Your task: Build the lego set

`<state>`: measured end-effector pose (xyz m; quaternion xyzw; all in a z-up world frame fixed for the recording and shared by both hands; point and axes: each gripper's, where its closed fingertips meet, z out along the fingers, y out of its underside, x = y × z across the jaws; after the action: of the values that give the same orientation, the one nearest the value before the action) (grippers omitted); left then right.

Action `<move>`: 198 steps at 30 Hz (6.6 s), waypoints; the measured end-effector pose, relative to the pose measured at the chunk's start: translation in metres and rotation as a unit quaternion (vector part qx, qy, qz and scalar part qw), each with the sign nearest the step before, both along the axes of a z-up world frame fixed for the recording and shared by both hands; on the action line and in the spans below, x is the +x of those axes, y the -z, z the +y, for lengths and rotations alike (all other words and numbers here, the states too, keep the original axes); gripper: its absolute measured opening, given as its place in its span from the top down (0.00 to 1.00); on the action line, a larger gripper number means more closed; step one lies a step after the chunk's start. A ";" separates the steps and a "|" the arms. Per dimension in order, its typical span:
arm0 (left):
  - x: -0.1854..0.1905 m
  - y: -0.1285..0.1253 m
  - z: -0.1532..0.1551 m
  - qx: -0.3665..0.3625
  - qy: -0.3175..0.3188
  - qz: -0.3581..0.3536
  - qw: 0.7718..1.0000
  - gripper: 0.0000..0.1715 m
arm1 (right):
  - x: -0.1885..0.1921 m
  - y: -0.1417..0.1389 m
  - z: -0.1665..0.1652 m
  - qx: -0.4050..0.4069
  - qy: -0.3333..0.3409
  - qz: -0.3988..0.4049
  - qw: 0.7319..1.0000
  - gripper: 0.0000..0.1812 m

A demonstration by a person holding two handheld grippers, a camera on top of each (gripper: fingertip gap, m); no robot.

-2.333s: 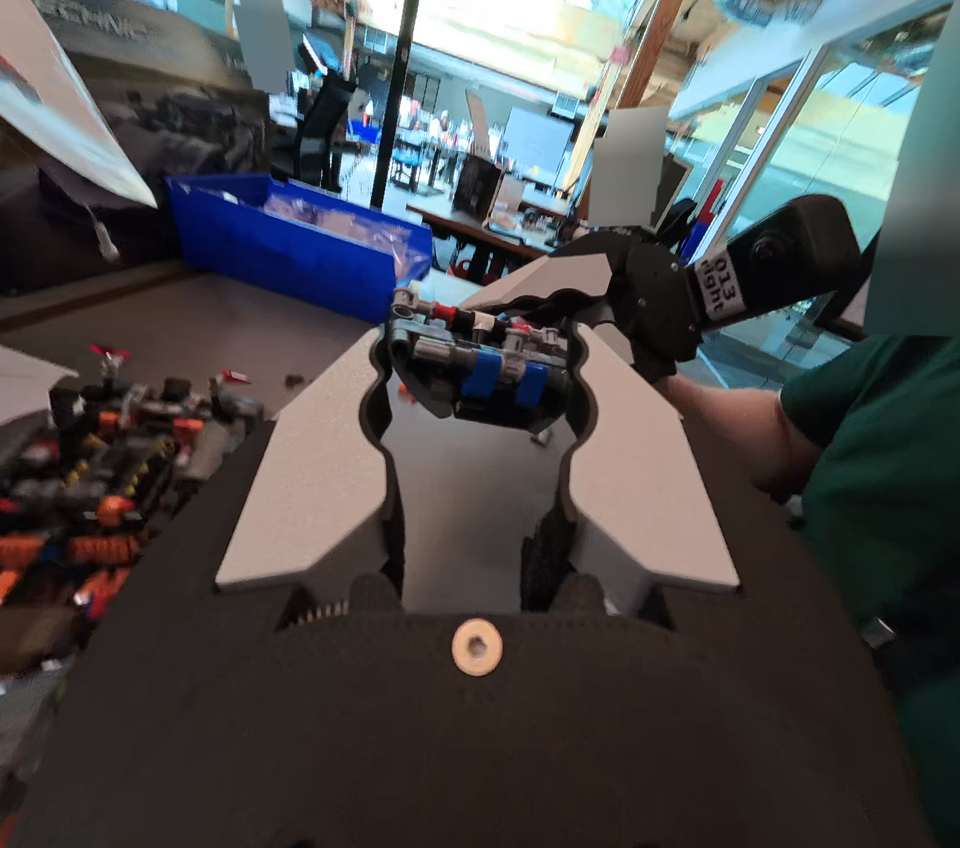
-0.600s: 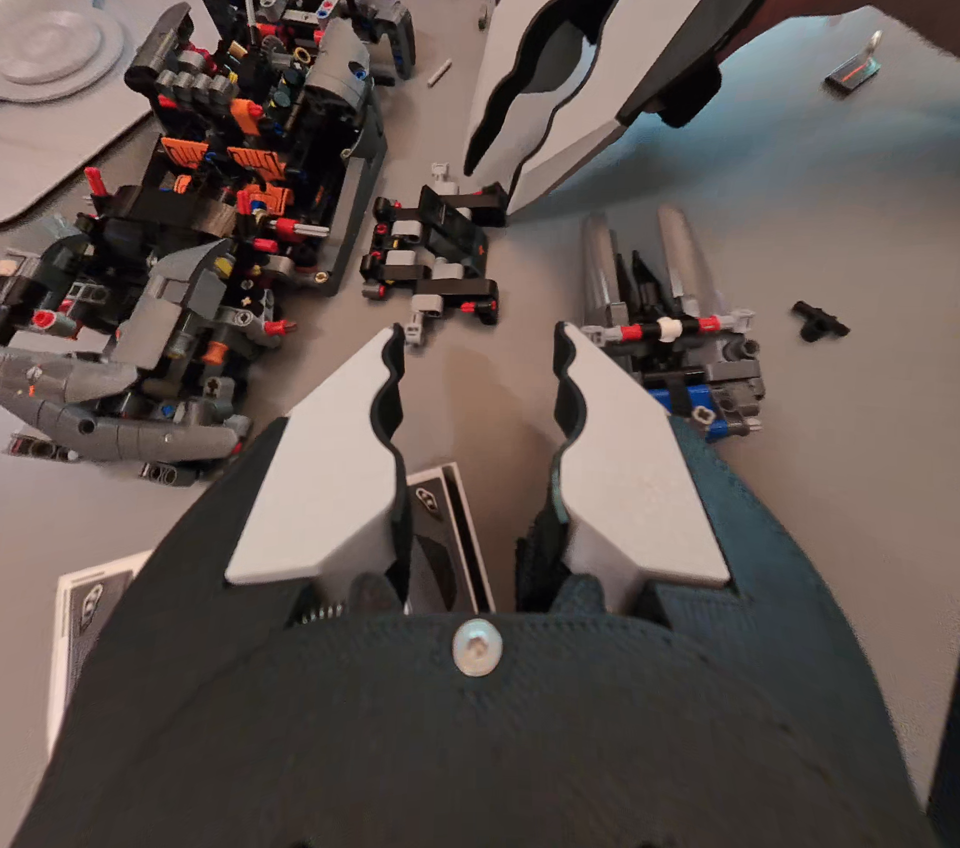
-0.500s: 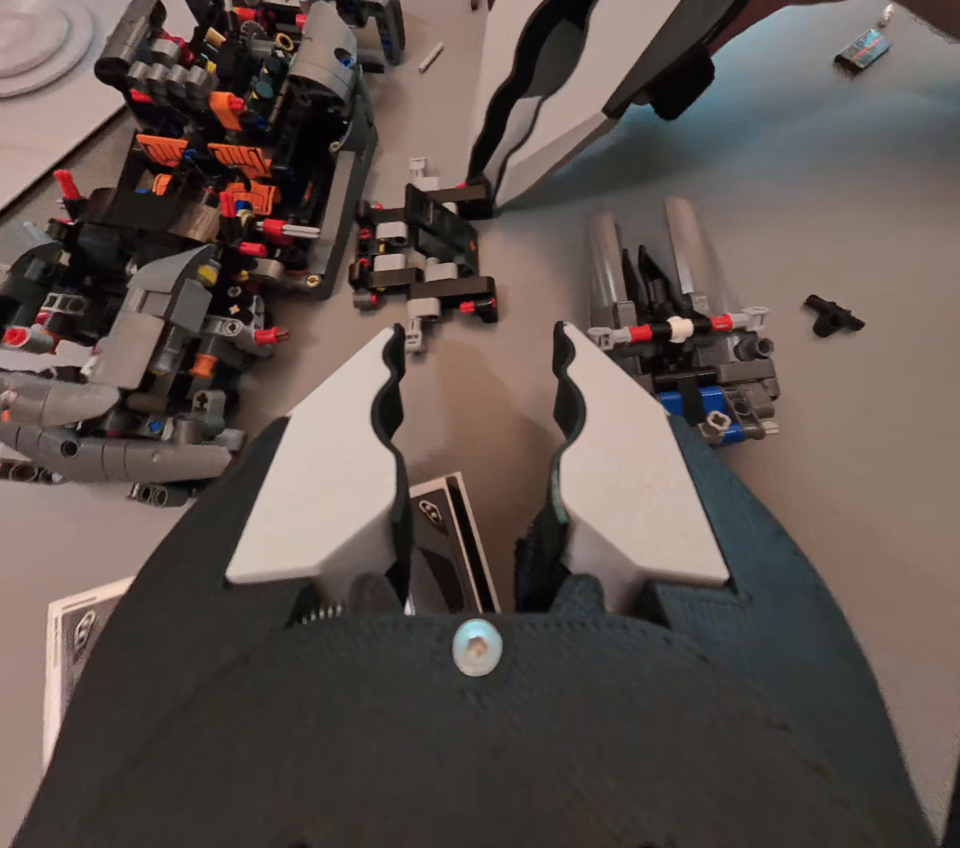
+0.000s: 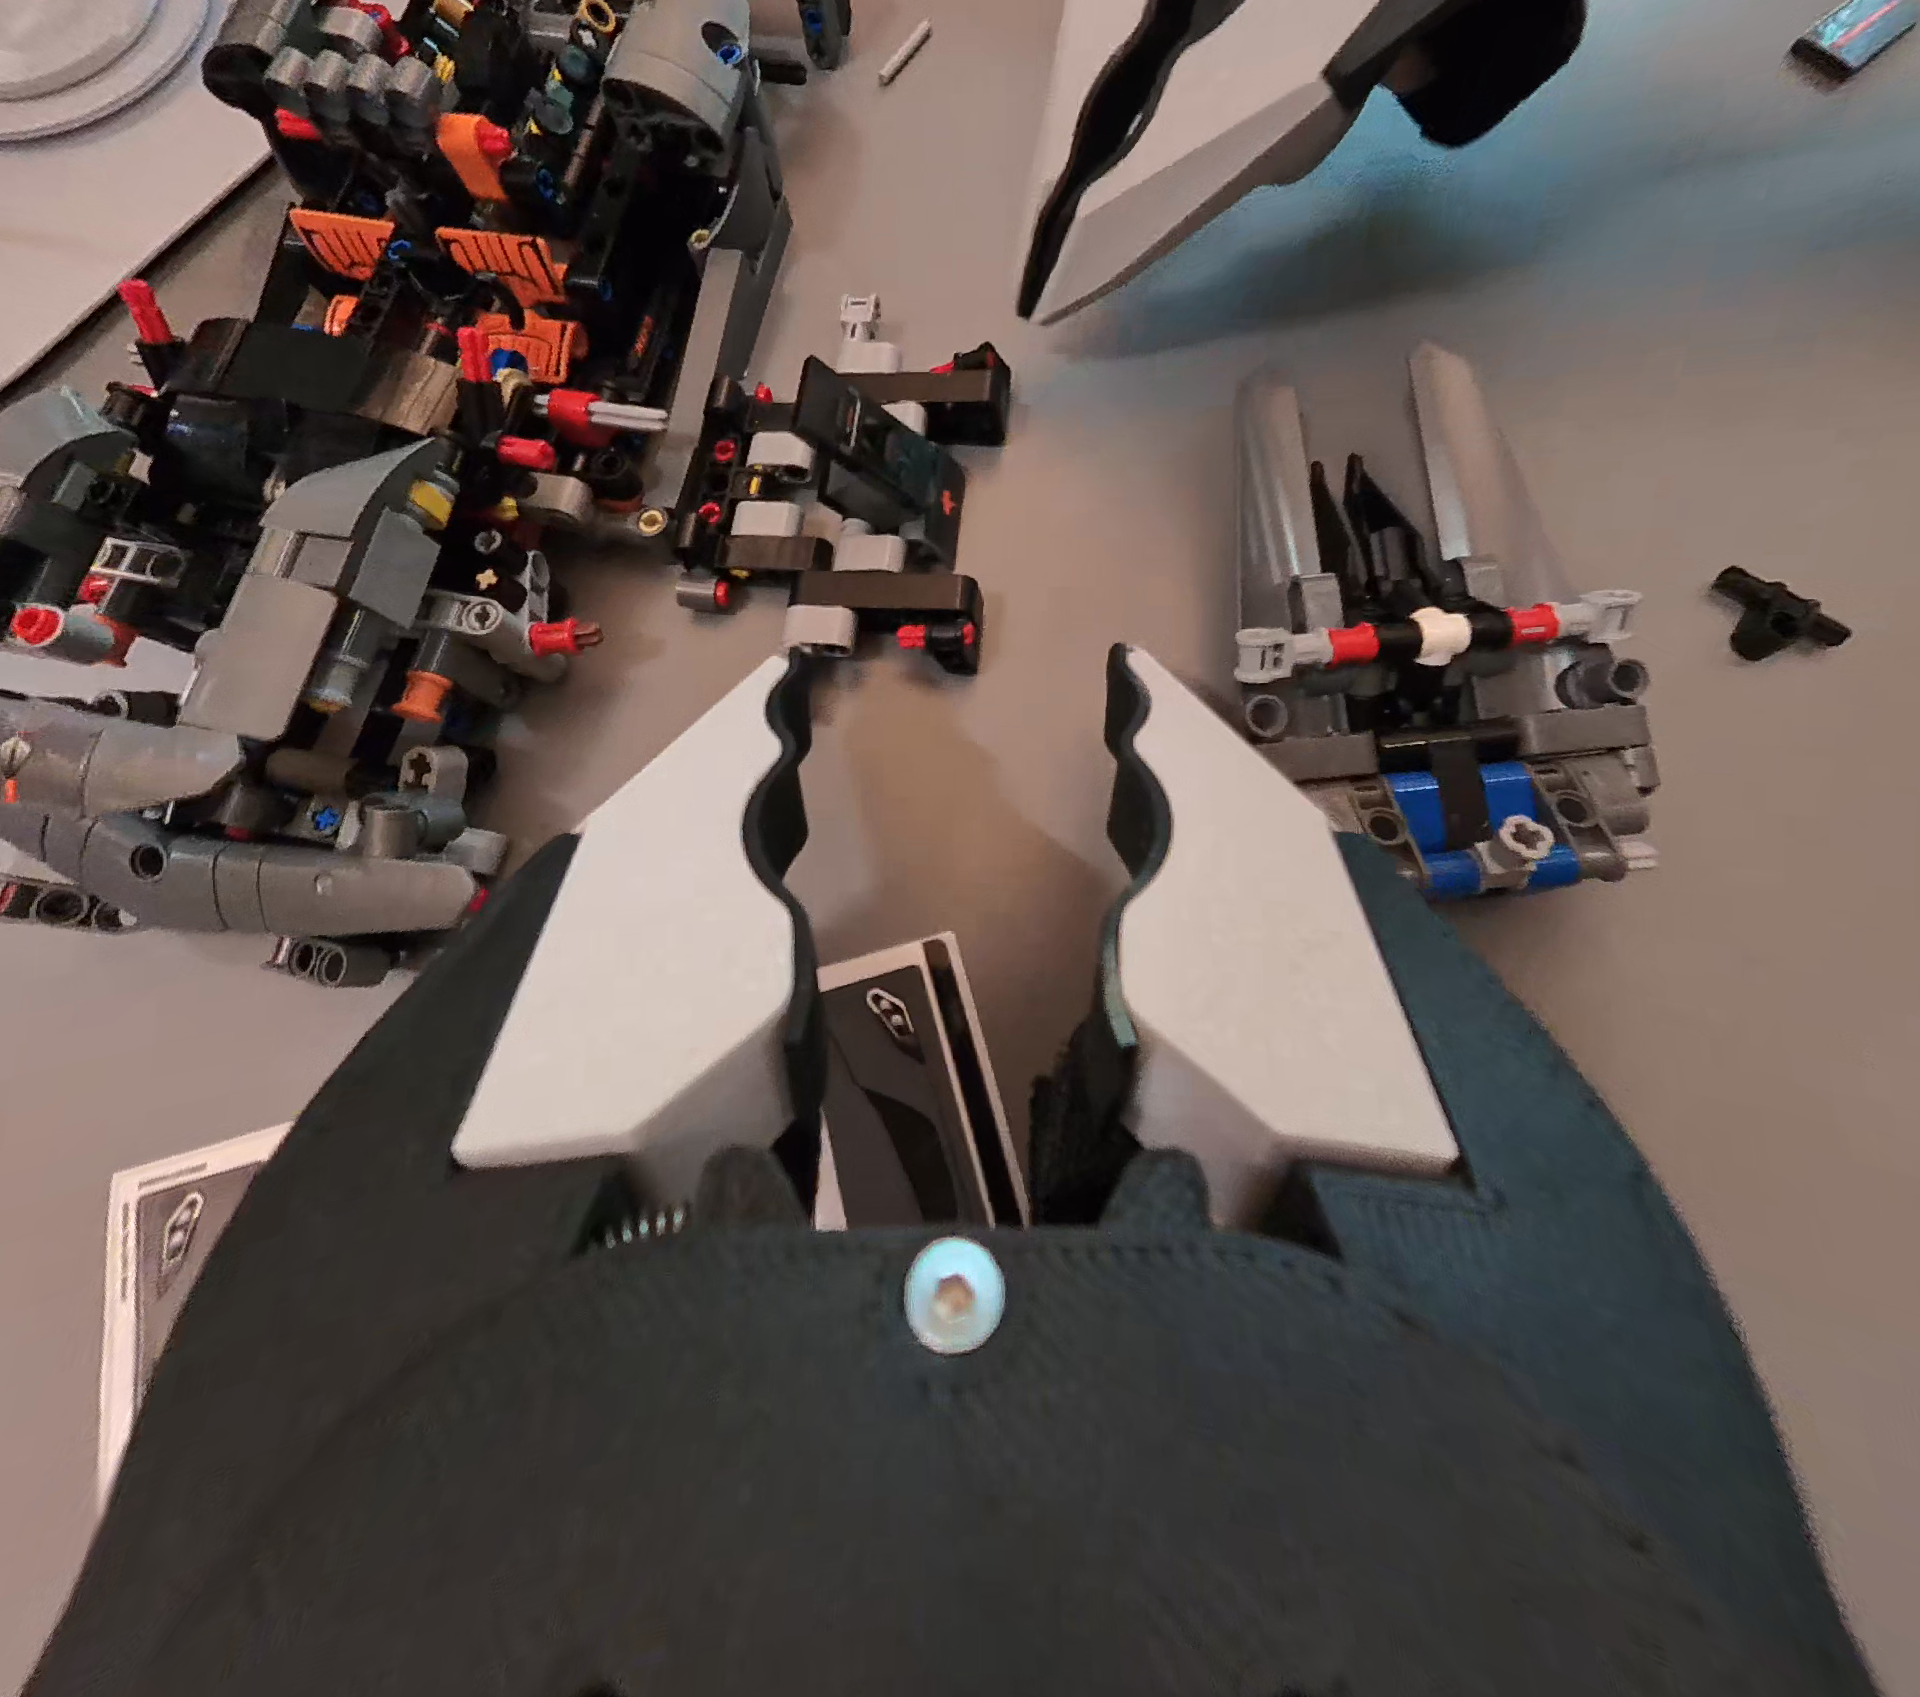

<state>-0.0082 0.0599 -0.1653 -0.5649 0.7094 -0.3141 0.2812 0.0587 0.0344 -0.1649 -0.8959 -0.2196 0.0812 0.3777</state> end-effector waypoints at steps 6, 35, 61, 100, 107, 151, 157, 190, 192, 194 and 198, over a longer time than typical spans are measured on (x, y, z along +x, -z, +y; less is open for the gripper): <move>-0.001 -0.002 0.006 0.018 -0.006 0.003 1.000 0.67 | 0.013 -0.008 0.003 0.022 0.000 -0.023 0.999 0.90; 0.007 0.016 0.016 0.065 0.046 0.053 0.995 0.92 | 0.002 0.001 0.020 -0.009 -0.127 0.035 0.991 0.90; 0.035 -0.011 -0.005 0.149 0.092 -0.002 0.985 0.92 | 0.014 -0.036 -0.004 0.072 -0.071 0.006 0.995 0.83; 0.045 -0.069 -0.038 0.181 0.200 -0.165 0.949 0.92 | -0.002 -0.093 -0.036 0.056 -0.014 0.311 0.949 0.92; 0.047 -0.073 -0.039 0.169 0.199 -0.177 0.949 0.92 | 0.001 -0.098 -0.037 0.069 0.000 0.334 0.940 0.90; 0.038 -0.067 -0.057 0.158 0.246 -0.155 0.944 0.92 | -0.009 -0.076 -0.032 -0.031 -0.039 0.363 0.931 0.92; 0.025 -0.063 -0.046 0.126 0.220 -0.112 0.961 0.83 | -0.018 -0.071 -0.037 -0.018 -0.011 0.371 0.928 0.93; -0.026 0.006 -0.090 -0.024 0.123 0.043 0.991 0.68 | -0.003 -0.050 -0.053 0.041 0.138 0.414 0.899 0.93; -0.025 0.005 -0.090 -0.025 0.120 0.038 0.992 0.68 | -0.002 -0.051 -0.054 0.044 0.139 0.421 0.895 0.93; -0.024 0.005 -0.089 -0.029 0.110 0.036 0.993 0.68 | 0.001 -0.053 -0.054 0.056 0.146 0.422 0.893 0.93; -0.021 0.004 -0.087 -0.032 0.095 0.024 0.995 0.68 | 0.004 -0.057 -0.055 0.066 0.151 0.432 0.887 0.93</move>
<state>-0.0295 -0.0272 -0.1692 -0.5109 0.7557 -0.3489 0.2147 0.0625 -0.0201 -0.1075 -0.7676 0.0979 0.3870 0.5015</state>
